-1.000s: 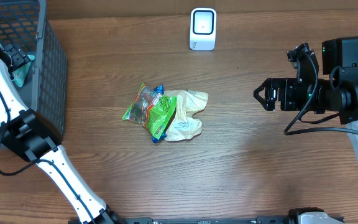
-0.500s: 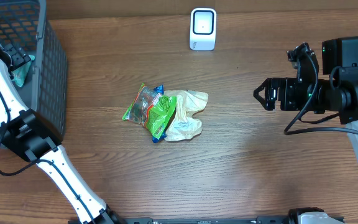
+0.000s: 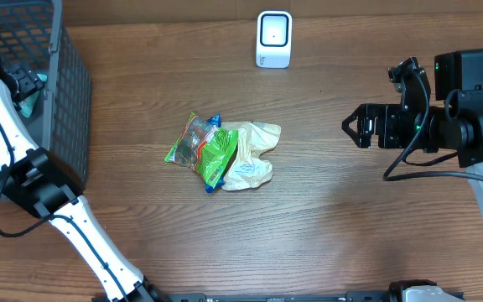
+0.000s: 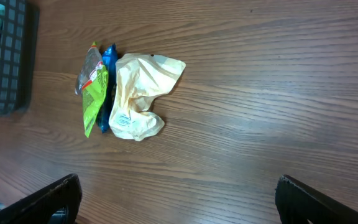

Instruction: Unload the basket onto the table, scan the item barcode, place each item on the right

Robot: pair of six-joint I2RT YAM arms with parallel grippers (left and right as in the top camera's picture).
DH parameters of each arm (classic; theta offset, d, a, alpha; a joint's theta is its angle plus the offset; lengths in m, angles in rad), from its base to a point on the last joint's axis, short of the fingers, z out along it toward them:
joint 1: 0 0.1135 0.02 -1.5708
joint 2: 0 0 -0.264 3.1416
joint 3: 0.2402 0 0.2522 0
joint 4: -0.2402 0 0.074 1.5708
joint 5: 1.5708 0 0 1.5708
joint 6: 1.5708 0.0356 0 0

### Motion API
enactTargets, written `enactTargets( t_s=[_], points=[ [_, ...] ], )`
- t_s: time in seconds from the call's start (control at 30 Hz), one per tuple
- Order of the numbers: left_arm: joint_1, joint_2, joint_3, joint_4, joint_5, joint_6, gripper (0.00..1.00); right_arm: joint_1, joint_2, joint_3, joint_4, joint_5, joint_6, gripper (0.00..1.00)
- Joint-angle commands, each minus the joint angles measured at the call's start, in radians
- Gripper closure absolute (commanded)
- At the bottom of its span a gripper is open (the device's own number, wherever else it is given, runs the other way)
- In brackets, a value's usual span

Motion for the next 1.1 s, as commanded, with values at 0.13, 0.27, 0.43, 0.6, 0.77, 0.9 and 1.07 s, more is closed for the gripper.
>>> enactTargets(
  t_s=[0.13,0.27,0.43,0.6,0.77,0.9,1.07],
  points=[
    [-0.02,0.17,0.061,-0.071,0.093,-0.022,0.19,-0.004,-0.013,0.025,0.006,-0.01,0.0,0.0],
    [-0.021,-0.023,0.092,-0.122,0.097,-0.021,0.18,-0.004,-0.013,0.025,0.008,-0.009,0.0,0.0],
    [-0.021,-0.236,0.092,-0.245,0.101,-0.022,0.14,-0.004,-0.013,0.025,0.01,-0.009,0.0,0.0],
    [-0.021,-0.401,0.092,-0.392,0.101,-0.022,0.12,-0.004,-0.013,0.025,0.016,-0.009,-0.004,0.0],
    [-0.021,-0.534,0.092,-0.538,0.115,-0.022,0.16,-0.004,-0.013,0.025,0.016,-0.009,-0.004,0.0],
    [-0.032,-0.661,0.021,-0.537,0.233,-0.018,0.17,-0.004,-0.013,0.025,0.016,-0.009,-0.004,0.0],
    [-0.114,-0.918,-0.23,-0.537,0.166,-0.019,0.15,-0.004,-0.013,0.025,0.0,-0.009,-0.006,0.0]
  ],
)
